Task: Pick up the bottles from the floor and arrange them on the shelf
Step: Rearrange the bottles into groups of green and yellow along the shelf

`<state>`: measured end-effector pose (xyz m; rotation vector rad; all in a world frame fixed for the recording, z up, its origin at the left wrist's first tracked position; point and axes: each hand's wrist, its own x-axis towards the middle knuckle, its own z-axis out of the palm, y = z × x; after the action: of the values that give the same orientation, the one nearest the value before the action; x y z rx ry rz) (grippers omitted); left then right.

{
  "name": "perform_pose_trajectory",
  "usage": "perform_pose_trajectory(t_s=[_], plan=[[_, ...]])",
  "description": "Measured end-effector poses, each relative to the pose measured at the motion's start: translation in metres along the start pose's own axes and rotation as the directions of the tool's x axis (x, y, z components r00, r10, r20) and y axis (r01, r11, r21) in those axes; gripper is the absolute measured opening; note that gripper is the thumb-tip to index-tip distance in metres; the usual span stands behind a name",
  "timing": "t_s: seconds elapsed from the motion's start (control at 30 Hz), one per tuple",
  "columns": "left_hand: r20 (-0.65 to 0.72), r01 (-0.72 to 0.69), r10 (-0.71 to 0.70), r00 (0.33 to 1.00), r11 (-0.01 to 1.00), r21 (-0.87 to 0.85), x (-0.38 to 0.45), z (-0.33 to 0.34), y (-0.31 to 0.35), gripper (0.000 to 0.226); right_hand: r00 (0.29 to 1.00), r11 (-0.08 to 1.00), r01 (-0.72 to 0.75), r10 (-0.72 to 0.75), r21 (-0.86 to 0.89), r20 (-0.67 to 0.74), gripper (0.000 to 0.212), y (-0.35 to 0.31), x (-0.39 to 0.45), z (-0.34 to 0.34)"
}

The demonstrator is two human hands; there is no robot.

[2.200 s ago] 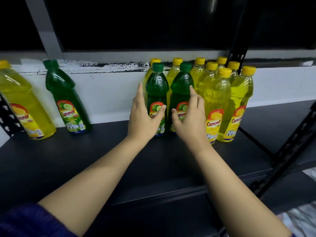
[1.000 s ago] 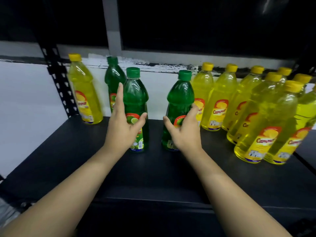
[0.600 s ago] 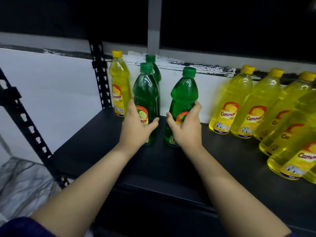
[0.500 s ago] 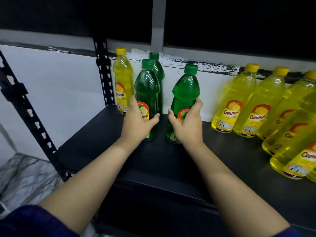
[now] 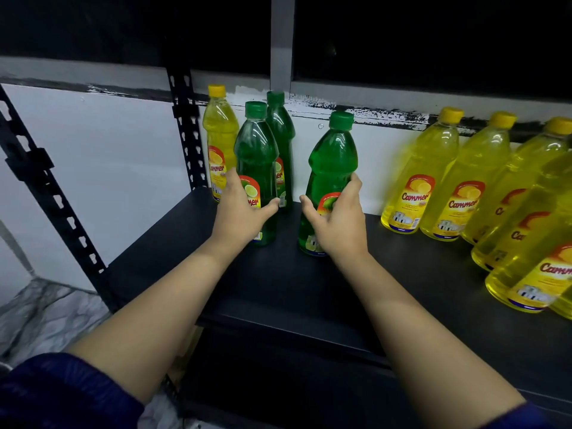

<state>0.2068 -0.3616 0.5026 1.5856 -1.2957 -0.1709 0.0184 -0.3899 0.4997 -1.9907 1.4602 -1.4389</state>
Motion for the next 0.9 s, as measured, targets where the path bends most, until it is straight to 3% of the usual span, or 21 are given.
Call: perform_pose_trajectory(t_s=[0.2,0.27,0.33,0.43,0.6,0.77,0.9], plan=[[0.073,0.043,-0.037,0.997,0.996,-0.077,-0.007,-0.006,-0.005,0.082,0.998,1.000,0.017,-0.017,0.011,0.056,0.102,0.002,-0.003,-0.003],[0.093,0.067,-0.057,0.994,0.993,-0.102,-0.014,-0.012,-0.009,0.086,0.994,1.000,0.019,-0.021,0.022,0.103,0.104,0.002,-0.006,-0.007],[0.047,0.080,-0.074,0.996,0.990,-0.120,-0.026,-0.018,-0.013,0.088,0.989,0.999,0.032,-0.037,0.042,0.141,0.104,0.002,-0.014,-0.012],[-0.044,0.094,-0.100,0.994,0.987,-0.128,-0.051,-0.031,-0.015,0.070,0.978,0.994,0.049,-0.067,0.095,0.199,0.103,-0.003,-0.030,-0.019],[-0.029,-0.021,0.016,0.999,0.982,-0.188,-0.092,-0.054,-0.013,0.048,0.924,0.975,0.099,-0.164,0.198,0.346,0.094,-0.021,-0.055,-0.025],[0.140,-0.052,0.094,0.986,0.960,-0.274,-0.117,-0.066,-0.004,0.063,0.847,0.958,0.153,-0.254,0.244,0.467,0.090,-0.036,-0.076,-0.026],[0.137,-0.097,0.131,0.982,0.968,-0.232,-0.125,-0.062,-0.004,0.077,0.789,0.930,0.119,-0.301,0.347,0.536,0.086,-0.037,-0.078,-0.020]])
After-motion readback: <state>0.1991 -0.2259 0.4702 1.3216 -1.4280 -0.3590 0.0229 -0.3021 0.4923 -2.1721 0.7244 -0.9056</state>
